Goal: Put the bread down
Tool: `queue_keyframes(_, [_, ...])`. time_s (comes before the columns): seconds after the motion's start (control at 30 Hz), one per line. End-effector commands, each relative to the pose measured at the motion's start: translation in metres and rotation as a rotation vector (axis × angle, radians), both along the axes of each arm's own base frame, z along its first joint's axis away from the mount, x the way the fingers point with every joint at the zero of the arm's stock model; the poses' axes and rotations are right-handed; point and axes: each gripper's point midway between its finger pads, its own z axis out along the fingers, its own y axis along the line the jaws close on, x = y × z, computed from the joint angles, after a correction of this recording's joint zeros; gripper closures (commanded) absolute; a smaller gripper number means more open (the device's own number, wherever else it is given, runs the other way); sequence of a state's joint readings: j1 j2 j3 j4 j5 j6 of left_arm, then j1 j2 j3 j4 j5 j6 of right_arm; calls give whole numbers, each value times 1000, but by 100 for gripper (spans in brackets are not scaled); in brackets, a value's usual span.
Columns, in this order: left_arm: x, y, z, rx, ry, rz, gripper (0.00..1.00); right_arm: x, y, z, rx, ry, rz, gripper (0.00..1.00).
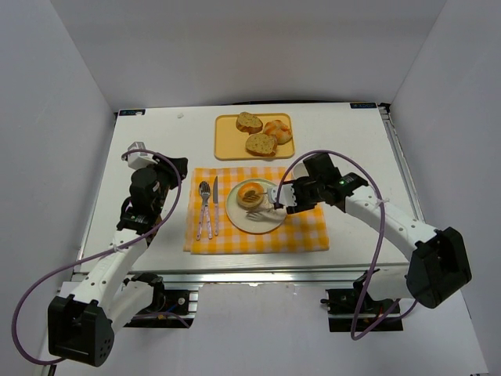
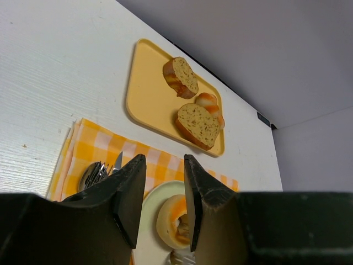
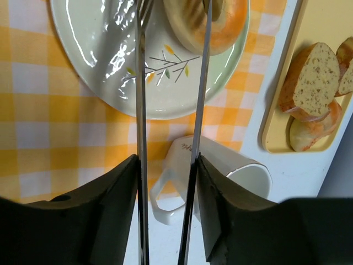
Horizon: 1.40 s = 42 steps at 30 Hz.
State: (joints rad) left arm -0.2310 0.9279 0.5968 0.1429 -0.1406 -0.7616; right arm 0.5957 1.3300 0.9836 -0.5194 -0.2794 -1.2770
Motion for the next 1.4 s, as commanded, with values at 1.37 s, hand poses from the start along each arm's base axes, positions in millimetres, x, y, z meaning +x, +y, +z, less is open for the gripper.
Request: queue_keyframes(1.37, [4, -3, 14, -22, -43, -13, 56, 196, -1, 42, 122, -20, -432, 61])
